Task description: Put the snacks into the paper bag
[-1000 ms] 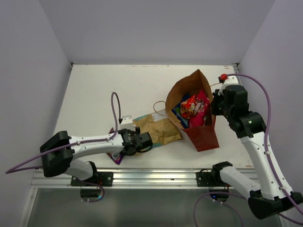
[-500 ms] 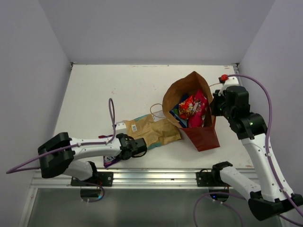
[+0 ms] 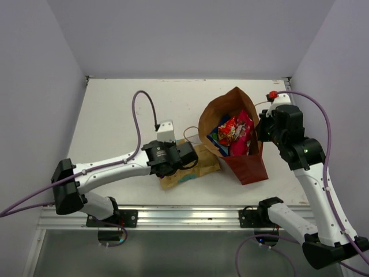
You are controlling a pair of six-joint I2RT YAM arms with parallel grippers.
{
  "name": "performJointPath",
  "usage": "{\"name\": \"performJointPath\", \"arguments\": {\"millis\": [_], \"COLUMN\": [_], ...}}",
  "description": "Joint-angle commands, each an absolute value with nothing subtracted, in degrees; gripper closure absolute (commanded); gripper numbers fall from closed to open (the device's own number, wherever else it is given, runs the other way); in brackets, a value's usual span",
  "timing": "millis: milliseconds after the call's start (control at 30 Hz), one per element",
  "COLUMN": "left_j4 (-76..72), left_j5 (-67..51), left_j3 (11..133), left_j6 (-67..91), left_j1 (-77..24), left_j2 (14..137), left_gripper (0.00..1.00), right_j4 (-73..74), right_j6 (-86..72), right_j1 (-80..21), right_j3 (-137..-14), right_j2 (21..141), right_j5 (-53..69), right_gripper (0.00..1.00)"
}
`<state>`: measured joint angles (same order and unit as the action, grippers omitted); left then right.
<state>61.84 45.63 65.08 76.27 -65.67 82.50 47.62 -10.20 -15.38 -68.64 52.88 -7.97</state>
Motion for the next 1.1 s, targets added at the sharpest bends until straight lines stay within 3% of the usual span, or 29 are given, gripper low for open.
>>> {"name": "performJointPath", "arguments": {"millis": [0, 233, 567, 800, 1067], "left_j4": [58.47, 40.64, 31.56, 32.6, 28.48], "left_j5": [54.67, 48.89, 34.73, 32.0, 26.55], "left_j3": [81.77, 101.75, 118.9, 122.87, 116.37], "left_j6": [62.35, 36.87, 26.81, 28.21, 29.97], "left_j1": [-66.0, -66.09, -66.09, -66.09, -66.09], "left_j2": [80.34, 83.57, 99.12, 105.9, 105.82], "left_gripper": [1.0, 1.0, 1.0, 1.0, 1.0], "right_j4": [46.76, 46.76, 46.76, 46.85, 46.67], "right_j6": [-9.32, -9.32, -9.14, -8.97, -8.96], "right_j1": [-15.38, -15.38, -15.38, -15.38, -15.38], "right_j3": [-69.34, -69.35, -69.35, -69.17, -68.99], "right_j2": [52.82, 53.35, 53.44, 53.26, 53.17], "right_j5": [-8.35, -8.7, -9.05, -9.49, -9.67], "right_gripper": [1.0, 1.0, 1.0, 1.0, 1.0]}}
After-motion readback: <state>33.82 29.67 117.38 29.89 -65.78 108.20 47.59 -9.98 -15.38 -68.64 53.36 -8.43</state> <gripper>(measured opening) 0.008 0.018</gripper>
